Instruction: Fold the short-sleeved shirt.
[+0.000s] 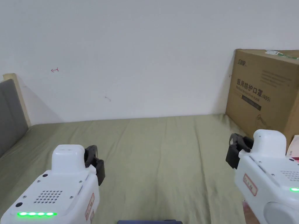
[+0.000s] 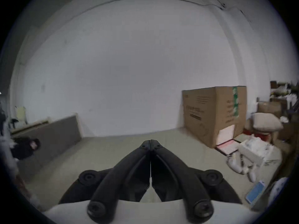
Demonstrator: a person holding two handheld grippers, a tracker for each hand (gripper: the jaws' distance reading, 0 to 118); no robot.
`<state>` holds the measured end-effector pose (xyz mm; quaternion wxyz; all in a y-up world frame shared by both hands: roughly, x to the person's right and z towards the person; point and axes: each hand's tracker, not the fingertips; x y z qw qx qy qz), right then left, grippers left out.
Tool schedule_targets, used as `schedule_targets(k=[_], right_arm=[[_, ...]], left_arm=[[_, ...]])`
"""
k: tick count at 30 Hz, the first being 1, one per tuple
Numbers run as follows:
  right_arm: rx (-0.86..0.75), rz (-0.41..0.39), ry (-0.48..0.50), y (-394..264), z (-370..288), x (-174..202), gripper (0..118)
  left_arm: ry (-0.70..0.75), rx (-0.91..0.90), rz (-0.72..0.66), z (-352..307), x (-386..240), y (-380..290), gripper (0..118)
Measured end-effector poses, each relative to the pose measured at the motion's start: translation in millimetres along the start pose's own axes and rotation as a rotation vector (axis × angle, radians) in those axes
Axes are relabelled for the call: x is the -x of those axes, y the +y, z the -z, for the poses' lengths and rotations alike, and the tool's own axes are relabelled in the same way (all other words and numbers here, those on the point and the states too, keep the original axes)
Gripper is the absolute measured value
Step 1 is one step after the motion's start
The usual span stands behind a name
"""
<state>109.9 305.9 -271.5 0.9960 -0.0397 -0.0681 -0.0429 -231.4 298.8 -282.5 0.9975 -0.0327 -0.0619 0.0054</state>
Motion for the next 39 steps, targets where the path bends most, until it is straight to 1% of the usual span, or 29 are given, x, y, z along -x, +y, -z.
schedule_targets(k=[1, 2, 7, 9, 11, 13, 14, 15, 16, 17, 19, 20, 21, 22, 24, 25, 26, 27, 28, 29, 30, 31, 32, 33, 35, 36, 38, 39], right_arm=[[0.018, 0.001, -0.009, -5, -1, -1, 0], [0.032, 0.010, -0.003, -9, -2, -3, 0], [0.122, -0.026, -0.046, -10, 11, -5, 0], [0.144, -0.005, -0.043, -9, 15, -7, 0], [0.147, -0.002, -0.049, -9, 14, -8, 0], [0.148, 0.008, -0.031, -10, 12, -9, 0], [0.176, 0.038, 0.019, -10, 11, -8, 0], [0.218, 0.091, 0.084, -11, 10, -8, 0], [0.257, 0.150, 0.149, -15, 10, -6, 0], [0.320, 0.224, 0.240, -25, 15, -3, 0], [0.514, 0.337, 0.406, -52, 33, 5, 0], [0.655, 0.357, 0.455, -76, 48, 11, 0], [0.762, 0.365, 0.484, -99, 60, 17, 0], [0.833, 0.343, 0.482, -121, 68, 22, 0], [0.939, 0.225, 0.446, -166, 84, 32, 0], [0.990, 0.182, 0.431, -183, 90, 34, 0], [1.039, 0.170, 0.427, -201, 96, 34, 0], [1.083, 0.186, 0.420, -218, 100, 32, 0], [1.105, 0.202, 0.391, -230, 103, 28, 0], [1.119, 0.216, 0.350, -240, 105, 23, 0], [1.123, 0.267, 0.351, -246, 107, 16, 0], [1.106, 0.352, 0.390, -246, 105, 10, 0], [1.099, 0.399, 0.393, -245, 106, 6, 0], [1.112, 0.404, 0.396, -245, 108, 5, 0], [1.114, 0.381, 0.410, -245, 109, 3, 0], [1.115, 0.368, 0.420, -244, 109, 3, 0], [1.117, 0.354, 0.427, -244, 109, 3, 0], [1.119, 0.355, 0.427, -243, 109, 4, 0]], left_arm=[[-0.005, 0.011, -0.042, -1, 3, -3, 0], [-0.008, 0.013, -0.053, -1, 4, -4, 0], [-0.002, 0.064, 0.009, 15, -3, -2, 0], [-0.016, 0.078, -0.022, 18, -2, -3, 0], [-0.009, 0.084, -0.033, 19, -3, -5, 0], [-0.008, 0.096, -0.043, 20, 1, -9, 0], [-0.020, 0.112, -0.063, 20, 5, -13, 0], [-0.035, 0.146, -0.093, 23, 11, -18, 0], [-0.034, 0.186, -0.106, 24, 18, -24, 0], [-0.018, 0.210, -0.090, 25, 24, -31, 0], [0.039, 0.244, -0.067, 23, 35, -46, 0], [0.048, 0.264, -0.080, 22, 41, -53, 0], [0.039, 0.293, -0.113, 21, 48, -60, 0], [0.027, 0.322, -0.147, 21, 54, -67, 0], [-0.010, 0.394, -0.209, 24, 67, -82, 0], [-0.028, 0.433, -0.231, 26, 73, -89, 0], [-0.055, 0.477, -0.260, 30, 79, -96, 0], [-0.103, 0.524, -0.300, 34, 85, -104, 0], [-0.163, 0.574, -0.355, 40, 93, -113, 0], [-0.255, 0.647, -0.457, 49, 102, -125, 0], [-0.331, 0.726, -0.557, 60, 110, -138, 1], [-0.398, 0.795, -0.646, 68, 116, -150, 3], [-0.490, 0.859, -0.760, 78, 121, -169, 11], [-0.564, 0.904, -0.864, 85, 124, -184, 36], [-0.630, 0.968, -1.010, 98, 125, -214, 95], [-0.657, 1.000, -1.042, 106, 124, -227, 118], [-0.703, 1.057, -1.034, 118, 117, -248, 118], [-0.700, 1.045, -1.034, 124, 118, -257, 118]])
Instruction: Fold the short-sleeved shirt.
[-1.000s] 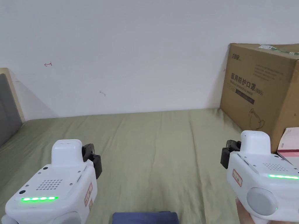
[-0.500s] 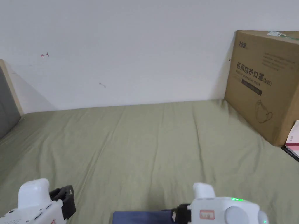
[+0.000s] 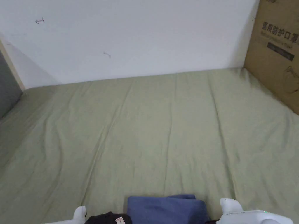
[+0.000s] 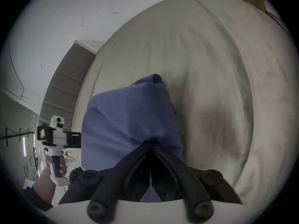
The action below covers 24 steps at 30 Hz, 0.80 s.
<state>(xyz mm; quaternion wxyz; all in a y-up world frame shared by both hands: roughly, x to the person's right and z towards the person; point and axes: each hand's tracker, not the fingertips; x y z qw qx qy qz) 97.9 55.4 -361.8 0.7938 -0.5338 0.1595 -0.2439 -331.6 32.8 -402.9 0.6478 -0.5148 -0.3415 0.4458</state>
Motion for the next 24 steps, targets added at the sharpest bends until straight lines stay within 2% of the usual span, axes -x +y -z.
schedule_targets(k=[3, 6, 9, 11, 13, 14, 15, 16, 17, 18, 20, 21, 24], right_arm=[[0.004, 0.028, 0.010, 1, 0, -3, 0], [0.003, 0.053, 0.027, 0, 1, -7, 0], [0.003, 0.079, 0.043, 0, 2, -10, 0], [0.004, 0.089, 0.049, 0, 2, -11, 0], [0.004, 0.102, 0.059, 0, 2, -13, 0], [0.004, 0.109, 0.063, 0, 2, -14, 0], [0.003, 0.113, 0.066, 0, 2, -14, 0], [0.002, 0.116, 0.069, 0, 2, -15, 0], [0.001, 0.119, 0.071, -1, 2, -16, 0], [0.006, 0.124, 0.079, -1, 4, -16, 0], [0.002, 0.128, 0.071, -2, 2, -14, 0], [-0.001, 0.129, 0.066, -2, 1, -11, 0], [-0.014, 0.071, 0.019, -2, -11, 2, 0]], left_arm=[[-0.017, 0.051, -0.037, 26, 25, 10, 118], [-0.217, 0.070, -0.070, 47, 27, 18, 118], [-0.282, 0.147, -0.114, 79, 35, 22, 118], [-0.368, 0.125, -0.118, 86, 43, 20, 118], [-0.385, 0.117, -0.118, 83, 48, 21, 114], [-0.364, 0.106, -0.114, 79, 49, 20, 102], [-0.293, 0.079, -0.109, 72, 54, 18, 52], [-0.146, 0.069, -0.082, 71, 57, 16, 17], [0.013, 0.080, -0.022, 74, 58, 13, 17], [-0.094, 0.068, 0.016, 75, 51, 10, 17], [-0.036, 0.068, 0.009, 73, 40, 11, 17], [-0.058, 0.058, -0.012, 73, 39, 10, 17], [0.005, 0.035, 0.043, 60, 18, 6, 17]])
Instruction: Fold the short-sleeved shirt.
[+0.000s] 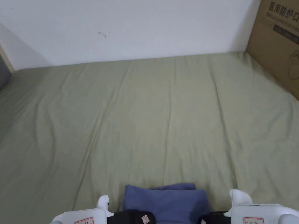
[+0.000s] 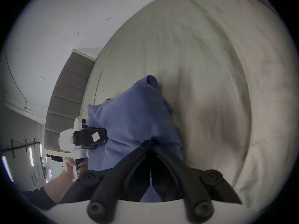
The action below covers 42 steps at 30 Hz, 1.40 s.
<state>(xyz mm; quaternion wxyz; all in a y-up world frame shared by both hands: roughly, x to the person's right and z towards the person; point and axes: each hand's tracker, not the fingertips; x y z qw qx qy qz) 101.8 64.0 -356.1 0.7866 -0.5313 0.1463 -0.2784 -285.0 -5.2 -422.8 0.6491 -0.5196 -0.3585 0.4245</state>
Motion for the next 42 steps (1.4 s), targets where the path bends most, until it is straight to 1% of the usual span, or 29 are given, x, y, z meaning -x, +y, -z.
schedule_targets(k=[2, 4, 5, 6, 7, 11, 14, 17, 18, 19, 20, 21, 22, 23, 24, 25, 27, 31, 33, 34, 37, 38, 39, 40, 41, 42], right_arm=[[-0.016, -0.031, -0.008, -3, -11, 11, 0], [-0.043, -0.034, 0.027, -7, -27, 20, 0], [-0.057, -0.031, 0.064, -8, -34, 25, 0], [-0.063, -0.031, 0.087, -10, -41, 30, 0], [-0.065, -0.034, 0.091, -11, -46, 35, 0], [-0.076, -0.089, 0.084, -14, -63, 56, 0], [-0.090, -0.140, 0.067, -15, -67, 69, 0], [-0.089, -0.142, 0.056, -18, -67, 78, 0], [-0.088, -0.136, 0.058, -19, -67, 79, 0], [-0.086, -0.129, 0.060, -20, -67, 80, 0], [-0.083, -0.123, 0.063, -20, -66, 83, 0], [-0.079, -0.120, 0.065, -21, -66, 84, 0], [-0.076, -0.118, 0.064, -21, -65, 86, 0], [-0.075, -0.119, 0.062, -22, -64, 87, 0], [-0.072, -0.122, 0.059, -22, -64, 90, 0], [-0.069, -0.126, 0.055, -22, -63, 92, 0], [-0.068, -0.129, 0.050, -22, -61, 94, 0], [-0.070, -0.116, 0.057, -20, -61, 95, 0], [-0.075, -0.117, 0.053, -18, -63, 94, 0], [-0.080, -0.119, 0.051, -18, -65, 95, 0], [-0.092, -0.115, 0.055, -16, -72, 91, 0], [-0.097, -0.112, 0.055, -16, -74, 90, 0], [-0.102, -0.111, 0.054, -16, -77, 90, 0], [-0.105, -0.111, 0.052, -15, -79, 86, 0], [-0.108, -0.114, 0.050, -15, -82, 85, 0], [-0.114, -0.117, 0.046, -15, -85, 85, 0]], left_arm=[[0.021, -0.029, 0.050, -17, -17, 0, 17], [0.009, -0.065, 0.080, -50, -31, 4, 17], [0.012, -0.081, 0.093, -69, -39, 7, 17], [0.044, -0.110, 0.124, -91, -47, 12, 17], [0.077, -0.120, 0.139, -114, -50, 20, 17], [0.291, -0.124, 0.162, -200, -66, 42, 17], [0.496, -0.112, 0.179, -256, -69, 57, 17], [0.663, -0.126, 0.186, -295, -65, 69, 18], [0.709, -0.126, 0.177, -305, -63, 72, 25], [0.769, -0.129, 0.168, -320, -55, 80, 42], [0.844, -0.135, 0.159, -332, -52, 83, 78], [0.907, -0.151, 0.135, -342, -48, 84, 118], [0.928, -0.156, 0.101, -351, -46, 84, 117], [0.908, -0.213, 0.073, -365, -43, 85, 113], [0.945, -0.198, 0.023, -375, -39, 84, 113], [0.939, -0.215, -0.002, -382, -35, 83, 113], [0.906, -0.233, 0.020, -394, -34, 75, 113], [0.938, -0.229, 0.041, -394, -29, 68, 114], [0.937, -0.211, 0.048, -382, -26, 66, 114], [0.887, -0.192, 0.022, -372, -25, 63, 114], [0.733, -0.173, 0.045, -321, -42, 58, 111], [0.686, -0.163, 0.052, -303, -47, 57, 108], [0.638, -0.156, 0.089, -273, -62, 56, 90], [0.606, -0.149, 0.116, -251, -71, 54, 61], [0.603, -0.135, 0.156, -217, -86, 51, 26], [0.616, -0.111, 0.203, -188, -100, 48, 2]])
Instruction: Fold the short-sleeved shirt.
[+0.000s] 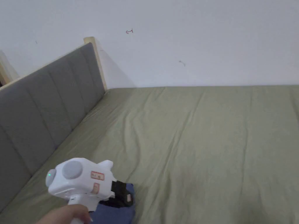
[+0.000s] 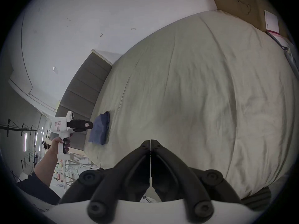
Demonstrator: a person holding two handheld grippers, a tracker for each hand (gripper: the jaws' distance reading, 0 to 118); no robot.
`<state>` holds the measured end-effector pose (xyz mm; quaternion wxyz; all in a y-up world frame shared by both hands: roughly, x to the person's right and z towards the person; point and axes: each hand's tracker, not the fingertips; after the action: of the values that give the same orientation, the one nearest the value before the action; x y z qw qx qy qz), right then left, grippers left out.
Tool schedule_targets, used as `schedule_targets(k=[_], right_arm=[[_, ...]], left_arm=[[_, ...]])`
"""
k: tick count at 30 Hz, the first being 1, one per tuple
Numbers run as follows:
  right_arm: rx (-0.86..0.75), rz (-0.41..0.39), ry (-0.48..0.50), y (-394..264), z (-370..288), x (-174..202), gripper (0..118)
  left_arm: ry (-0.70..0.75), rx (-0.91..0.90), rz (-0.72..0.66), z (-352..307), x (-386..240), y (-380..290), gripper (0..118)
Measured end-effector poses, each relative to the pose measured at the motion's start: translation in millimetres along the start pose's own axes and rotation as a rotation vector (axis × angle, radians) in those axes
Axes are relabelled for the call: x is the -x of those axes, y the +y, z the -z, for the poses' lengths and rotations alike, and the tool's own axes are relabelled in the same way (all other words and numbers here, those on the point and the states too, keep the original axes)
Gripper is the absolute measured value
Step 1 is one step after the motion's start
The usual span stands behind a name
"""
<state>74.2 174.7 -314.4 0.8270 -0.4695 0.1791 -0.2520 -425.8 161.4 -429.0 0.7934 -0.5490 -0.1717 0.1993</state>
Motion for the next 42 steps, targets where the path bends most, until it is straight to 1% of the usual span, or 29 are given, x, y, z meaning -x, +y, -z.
schedule_targets(k=[2, 3, 5, 7, 8, 11, 14, 16, 18, 19, 21, 23, 24, 25, 26, 27, 28, 29, 30, 31, 32, 33, 36, 42], right_arm=[[-0.017, -0.009, 0.002, 2, -8, -1, 0], [-0.032, -0.018, 0.002, 4, -14, 0, 0], [-0.105, -0.051, -0.025, 10, -29, 5, 0], [-0.190, -0.105, -0.055, 20, -45, 11, 0], [-0.244, -0.141, -0.081, 25, -55, 17, 0], [-0.424, -0.256, -0.147, 41, -83, 29, 0], [-0.589, -0.323, -0.176, 50, -109, 46, 0], [-0.687, -0.373, -0.220, 52, -121, 58, 0], [-0.770, -0.430, -0.248, 53, -130, 70, 0], [-0.800, -0.445, -0.261, 54, -133, 76, 0], [-0.831, -0.456, -0.272, 57, -136, 84, 1], [-0.833, -0.468, -0.273, 62, -135, 89, 10], [-0.839, -0.469, -0.291, 64, -135, 92, 14], [-0.855, -0.459, -0.321, 64, -134, 94, 14], [-0.873, -0.456, -0.330, 64, -134, 96, 24], [-0.883, -0.458, -0.327, 63, -133, 96, 50], [-0.888, -0.461, -0.328, 63, -132, 97, 71], [-0.891, -0.467, -0.345, 62, -130, 99, 91], [-0.895, -0.469, -0.362, 61, -128, 101, 112], [-0.904, -0.471, -0.369, 59, -128, 101, 118], [-0.901, -0.457, -0.341, 55, -127, 103, 118], [-0.925, -0.465, -0.381, 54, -129, 104, 118], [-0.912, -0.465, -0.408, 55, -127, 104, 118], [-0.897, -0.443, -0.403, 53, -122, 97, 118]], left_arm=[[-0.061, -0.030, 0.078, 24, -45, -5, 2], [-0.092, -0.083, 0.111, 32, -73, -7, 2], [-0.040, -0.206, 0.200, 35, -130, -18, 2], [0.002, -0.377, 0.261, 28, -175, -28, 2], [0.036, -0.463, 0.314, 21, -195, -32, 2], [0.106, -0.739, 0.392, -2, -241, -55, 2], [0.181, -0.927, 0.416, -28, -265, -70, 2], [0.224, -1.020, 0.409, -46, -275, -78, 2], [0.280, -1.092, 0.432, -61, -282, -81, 2], [0.302, -1.122, 0.451, -67, -286, -85, 2], [0.362, -1.168, 0.475, -76, -291, -92, 2], [0.408, -1.214, 0.474, -84, -295, -102, 3], [0.425, -1.224, 0.476, -87, -296, -107, 4], [0.436, -1.235, 0.476, -89, -296, -110, 6], [0.424, -1.231, 0.476, -92, -296, -113, 10], [0.414, -1.232, 0.477, -95, -294, -116, 25], [0.401, -1.224, 0.472, -96, -293, -117, 45], [0.394, -1.212, 0.469, -95, -291, -114, 68], [0.387, -1.191, 0.462, -95, -289, -113, 96], [0.380, -1.186, 0.457, -95, -287, -113, 111], [0.385, -1.187, 0.450, -93, -286, -114, 118], [0.384, -1.196, 0.446, -93, -284, -116, 118], [0.388, -1.201, 0.431, -91, -279, -111, 118], [0.381, -1.190, 0.445, -88, -278, -110, 118]])
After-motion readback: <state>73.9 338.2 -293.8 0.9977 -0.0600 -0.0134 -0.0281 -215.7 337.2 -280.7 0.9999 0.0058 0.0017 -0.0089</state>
